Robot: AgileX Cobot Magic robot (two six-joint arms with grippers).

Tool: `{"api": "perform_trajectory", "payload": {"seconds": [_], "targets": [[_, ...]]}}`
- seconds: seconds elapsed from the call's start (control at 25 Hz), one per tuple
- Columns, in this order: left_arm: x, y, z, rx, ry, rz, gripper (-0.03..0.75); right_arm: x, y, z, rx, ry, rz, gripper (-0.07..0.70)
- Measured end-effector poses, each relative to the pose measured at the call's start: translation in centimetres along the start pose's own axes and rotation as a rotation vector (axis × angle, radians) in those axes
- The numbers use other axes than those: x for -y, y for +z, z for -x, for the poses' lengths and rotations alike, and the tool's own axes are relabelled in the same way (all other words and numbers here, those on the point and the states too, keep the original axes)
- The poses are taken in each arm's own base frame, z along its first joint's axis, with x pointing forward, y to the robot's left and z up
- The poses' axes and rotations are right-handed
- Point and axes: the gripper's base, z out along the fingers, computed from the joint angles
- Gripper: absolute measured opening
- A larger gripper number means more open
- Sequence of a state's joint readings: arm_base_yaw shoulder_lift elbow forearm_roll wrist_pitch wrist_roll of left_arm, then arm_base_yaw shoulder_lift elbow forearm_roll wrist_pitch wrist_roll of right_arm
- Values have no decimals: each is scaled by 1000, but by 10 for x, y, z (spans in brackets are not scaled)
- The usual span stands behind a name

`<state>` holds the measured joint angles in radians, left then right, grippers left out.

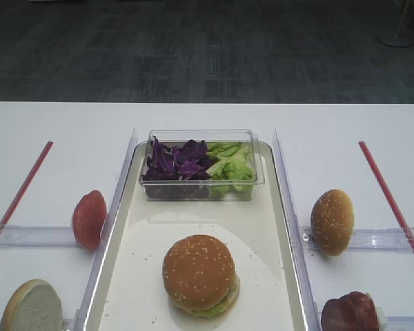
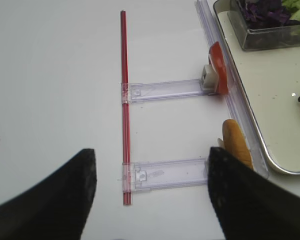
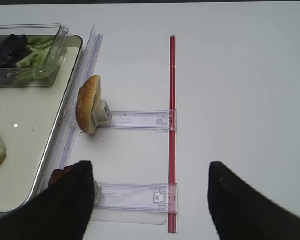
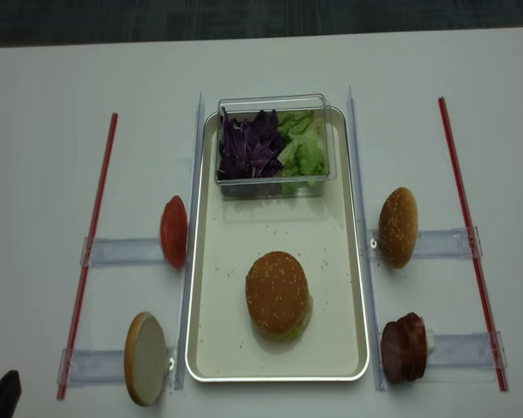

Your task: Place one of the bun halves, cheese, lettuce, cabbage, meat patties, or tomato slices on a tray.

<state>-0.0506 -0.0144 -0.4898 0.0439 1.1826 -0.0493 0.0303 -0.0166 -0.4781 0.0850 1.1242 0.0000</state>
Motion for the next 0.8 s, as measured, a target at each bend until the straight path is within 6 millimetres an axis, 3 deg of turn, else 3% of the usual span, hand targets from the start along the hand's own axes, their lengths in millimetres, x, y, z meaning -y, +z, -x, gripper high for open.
{"api": "perform_trajectory", "payload": {"seconds": [0.8], "targets": [[0,0,0,0,0,0,440,0,0,0,0,0,0,508]]}}
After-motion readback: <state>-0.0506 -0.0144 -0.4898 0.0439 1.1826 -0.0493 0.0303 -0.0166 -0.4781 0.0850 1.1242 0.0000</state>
